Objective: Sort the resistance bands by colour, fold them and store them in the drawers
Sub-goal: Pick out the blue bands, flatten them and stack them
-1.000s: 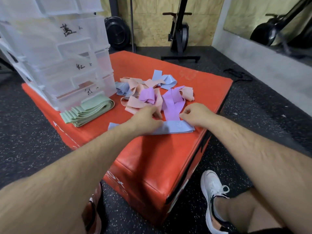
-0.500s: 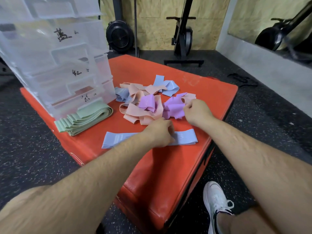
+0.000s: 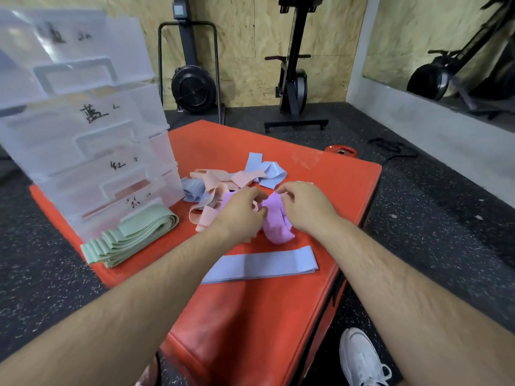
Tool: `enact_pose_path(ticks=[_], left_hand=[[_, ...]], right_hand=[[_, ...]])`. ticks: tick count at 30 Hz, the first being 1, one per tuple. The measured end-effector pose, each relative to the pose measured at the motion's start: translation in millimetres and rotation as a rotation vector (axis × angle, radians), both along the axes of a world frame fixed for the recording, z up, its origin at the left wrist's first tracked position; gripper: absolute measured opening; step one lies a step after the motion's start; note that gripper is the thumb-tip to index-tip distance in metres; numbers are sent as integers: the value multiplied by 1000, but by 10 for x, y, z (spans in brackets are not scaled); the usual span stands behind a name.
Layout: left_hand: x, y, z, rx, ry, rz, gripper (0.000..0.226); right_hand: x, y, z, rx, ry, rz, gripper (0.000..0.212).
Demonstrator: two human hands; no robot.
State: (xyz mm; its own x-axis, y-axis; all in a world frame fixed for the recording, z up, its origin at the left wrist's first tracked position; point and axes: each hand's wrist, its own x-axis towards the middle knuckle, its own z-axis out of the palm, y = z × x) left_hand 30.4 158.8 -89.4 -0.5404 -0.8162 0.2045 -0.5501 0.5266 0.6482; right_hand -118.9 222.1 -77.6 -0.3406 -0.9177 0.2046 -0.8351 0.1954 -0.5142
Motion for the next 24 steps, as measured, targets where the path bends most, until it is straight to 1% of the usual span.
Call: enact_pose_path(ticks=[3, 6, 9, 11, 14, 16, 17, 18, 19, 21, 22, 24], left_hand=[[-179, -409, 72, -78, -142, 21, 34], [-473, -872, 102, -107, -265, 3, 34], [-799, -1279, 121, -121, -431, 60, 36], [-1022, -1558, 117, -101, -508, 101, 39], [-1285, -1883, 52, -31, -637, 163, 52], [-1379, -2031, -16, 75, -654, 159, 62], [-1409, -2041, -30, 134, -650, 116, 62], [-1433, -2055, -36, 170, -642, 67, 56], [-1454, -2086, -43, 143, -665, 42, 46], [-1498, -2164, -81, 97, -689, 83, 26], [-1516, -2186, -106, 96, -636, 83, 20], [-1519, -2079, -48, 91, -528, 60, 21]], right_hand=[[10, -151, -44, -11, 27, -30, 35], [-14, -322, -129, -39, 31, -100, 35], [-78, -519, -171, -45, 35, -148, 36], [-126, -624, -168, -40, 30, -183, 36], [-209, -725, -218, -38, 8, -226, 38], [-252, -758, -265, -20, -13, -259, 38], [-268, -773, -276, -18, -21, -274, 38], [-278, -788, -274, -20, -25, -287, 37], [-282, -802, -266, -24, -27, -298, 37], [-277, -825, -237, -31, -41, -306, 36], [-259, -826, -218, -29, -53, -305, 35], [-202, -809, -185, -24, -76, -293, 33]])
